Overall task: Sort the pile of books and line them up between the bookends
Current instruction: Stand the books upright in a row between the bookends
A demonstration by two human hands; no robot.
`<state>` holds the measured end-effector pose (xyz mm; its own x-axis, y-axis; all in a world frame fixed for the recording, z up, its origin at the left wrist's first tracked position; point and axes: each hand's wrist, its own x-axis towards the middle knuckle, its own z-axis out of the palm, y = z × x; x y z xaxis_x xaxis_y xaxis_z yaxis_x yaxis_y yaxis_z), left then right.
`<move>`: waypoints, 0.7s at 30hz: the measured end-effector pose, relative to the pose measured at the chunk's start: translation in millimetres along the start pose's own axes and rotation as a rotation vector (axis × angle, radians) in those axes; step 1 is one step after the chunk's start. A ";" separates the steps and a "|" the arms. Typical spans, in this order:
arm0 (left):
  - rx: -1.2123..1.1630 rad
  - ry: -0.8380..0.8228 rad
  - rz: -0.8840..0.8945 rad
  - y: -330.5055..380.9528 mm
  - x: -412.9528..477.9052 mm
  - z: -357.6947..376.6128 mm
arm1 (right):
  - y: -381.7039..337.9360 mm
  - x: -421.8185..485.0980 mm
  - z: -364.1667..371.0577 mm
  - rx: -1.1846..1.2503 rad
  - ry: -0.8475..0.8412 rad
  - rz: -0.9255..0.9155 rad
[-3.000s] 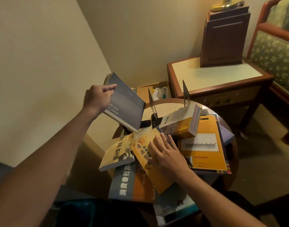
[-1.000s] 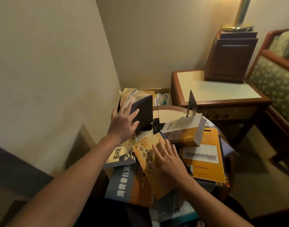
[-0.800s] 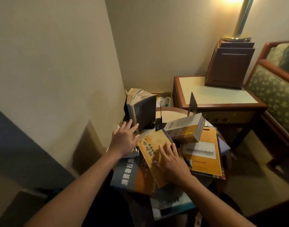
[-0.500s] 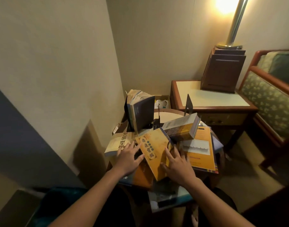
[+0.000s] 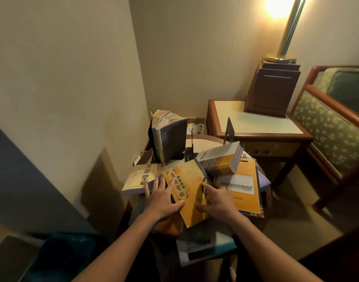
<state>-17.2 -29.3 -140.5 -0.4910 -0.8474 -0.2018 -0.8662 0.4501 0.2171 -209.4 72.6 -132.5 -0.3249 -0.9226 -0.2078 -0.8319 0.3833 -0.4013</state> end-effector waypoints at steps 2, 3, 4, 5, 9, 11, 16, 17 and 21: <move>-0.005 -0.005 0.004 0.2 0.3 0.7 | 0.3 2.4 -4.0 0.054 -0.020 0.005; -0.006 -0.009 0.004 -0.1 0.6 0.9 | 0.1 3.2 -6.8 0.097 -0.033 0.007; -0.005 -0.011 0.003 -0.6 1.2 1.1 | -0.5 3.9 -10.0 0.141 -0.049 0.004; -0.005 -0.011 0.004 -1.1 1.7 1.7 | -1.2 4.9 -13.0 0.186 -0.073 -0.004; -0.002 -0.007 0.013 -1.5 1.9 3.3 | -6.2 4.2 -23.0 0.375 -0.189 -0.013; -0.011 -0.003 0.026 -0.5 1.3 3.4 | -6.4 1.1 -27.0 0.606 -0.231 0.019; -0.126 0.071 0.043 6.8 -3.0 3.8 | -4.1 -5.3 -40.1 0.952 -0.274 0.011; -0.171 0.098 0.042 9.0 -4.8 2.6 | -4.3 -6.7 -43.6 0.989 -0.278 -0.004; -0.543 0.153 0.031 23.3 -11.5 -6.6 | -0.9 -12.4 -54.7 1.107 -0.237 -0.053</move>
<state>-31.1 -11.0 -126.9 -0.4616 -0.8853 -0.0557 -0.6593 0.3004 0.6892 -229.3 81.4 -80.7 -0.1095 -0.9526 -0.2838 0.0517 0.2797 -0.9587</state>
